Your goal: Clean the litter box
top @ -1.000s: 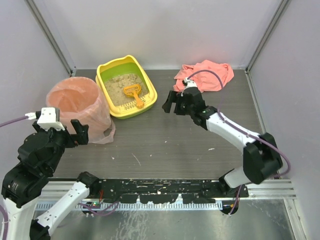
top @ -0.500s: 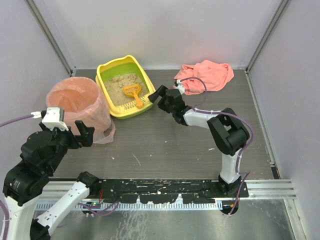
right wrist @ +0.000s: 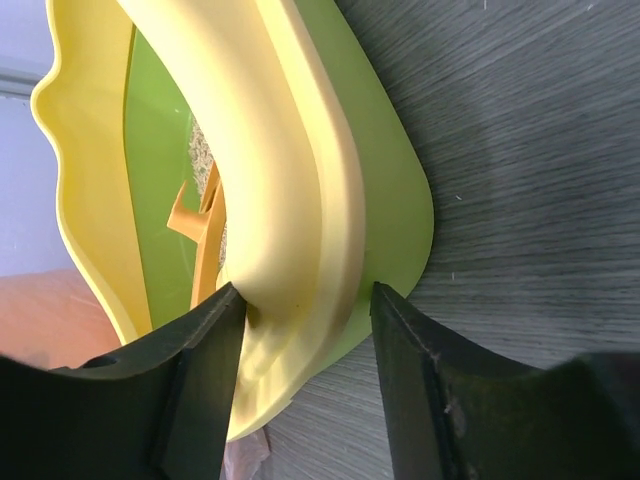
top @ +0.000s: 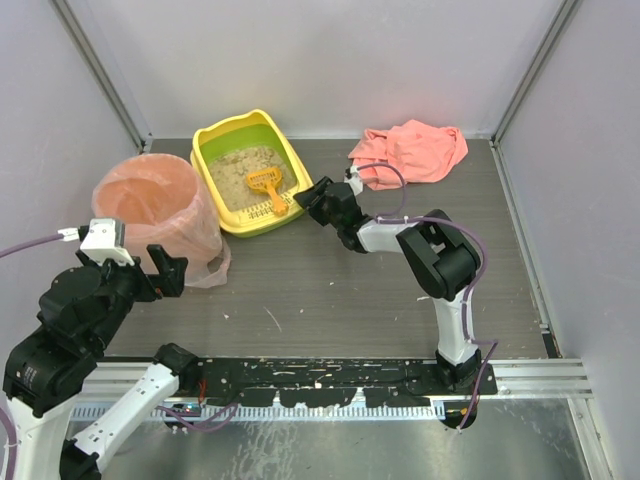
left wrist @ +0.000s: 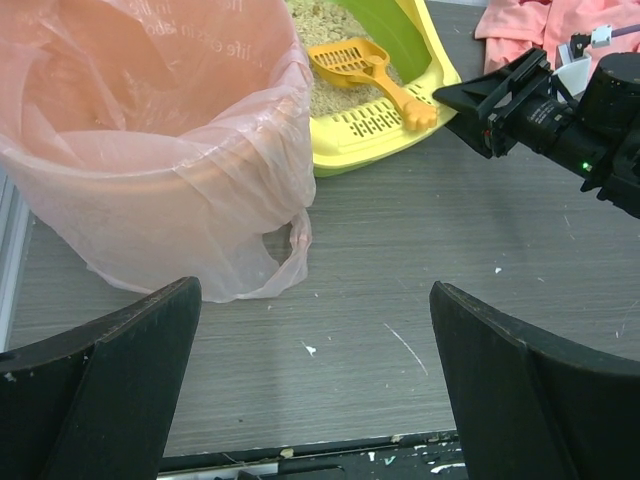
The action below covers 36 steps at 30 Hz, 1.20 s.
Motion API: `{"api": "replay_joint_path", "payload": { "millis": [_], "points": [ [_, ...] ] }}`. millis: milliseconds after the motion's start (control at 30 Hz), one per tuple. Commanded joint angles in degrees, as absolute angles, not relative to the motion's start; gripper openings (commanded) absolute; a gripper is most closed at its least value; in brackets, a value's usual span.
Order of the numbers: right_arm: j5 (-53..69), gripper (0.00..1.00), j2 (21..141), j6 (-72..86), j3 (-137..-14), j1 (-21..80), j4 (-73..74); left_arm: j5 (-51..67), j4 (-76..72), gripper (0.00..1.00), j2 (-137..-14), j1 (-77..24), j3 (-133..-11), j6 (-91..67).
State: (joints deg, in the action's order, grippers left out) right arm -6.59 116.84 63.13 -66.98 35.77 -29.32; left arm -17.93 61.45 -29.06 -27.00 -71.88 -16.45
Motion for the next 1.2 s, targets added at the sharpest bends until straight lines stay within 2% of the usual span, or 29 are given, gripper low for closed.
{"api": "replay_joint_path", "payload": {
  "millis": [0, 167, 300, 400, 733, 800, 867, 900, 1000, 1100, 1167],
  "points": [
    [-7.94, 0.51, 116.95, 63.84, -68.40, 35.88, -35.77, -17.08, 60.64, 0.99, -28.57, -27.16, -72.01, -17.61],
    [-9.74, 0.28, 115.97, 63.54, -64.33, 35.68, -39.84, -16.74, 60.44, 0.99, -28.74, -27.11, -71.95, -18.02],
    [-14.27, 0.17, 113.25, 63.79, -58.36, 35.39, -43.54, -16.48, 60.34, 0.99, -28.96, -27.19, -71.91, -18.30],
    [-15.68, 0.14, 111.51, 64.33, -53.87, 34.79, -46.74, -16.01, 60.08, 1.00, -29.26, -27.17, -71.56, -18.63],
    [-18.39, 0.13, 99.85, 64.60, -34.10, 31.66, -54.10, -11.61, 58.34, 1.00, -32.76, -27.16, -71.73, -18.47],
    [-17.75, 0.19, 96.99, 61.38, -31.49, 31.18, -54.82, -10.95, 57.82, 1.00, -33.52, -27.16, -72.04, -18.10],
    [-14.38, 0.35, 94.53, 56.35, -32.15, 30.53, -52.21, -10.88, 57.21, 1.00, -33.62, -27.11, -72.11, -17.94],
    [-11.26, 0.47, 93.74, 53.31, -33.67, 30.26, -50.99, -11.02, 56.88, 0.99, -33.46, -27.16, -72.13, -17.94],
    [-5.70, 0.67, 92.24, 44.85, -39.82, 30.02, -43.31, -11.38, 56.45, 0.99, -33.07, -27.17, -72.05, -17.97],
    [-0.22, 0.81, 94.29, 36.95, -47.52, 29.77, -35.90, -11.43, 56.70, 0.98, -32.83, -27.18, -71.76, -18.25],
    [4.28, 0.86, 97.65, 33.23, -53.55, 29.41, -32.03, -11.45, 57.12, 0.99, -32.68, -27.18, -71.64, -18.37]
  ]
}}
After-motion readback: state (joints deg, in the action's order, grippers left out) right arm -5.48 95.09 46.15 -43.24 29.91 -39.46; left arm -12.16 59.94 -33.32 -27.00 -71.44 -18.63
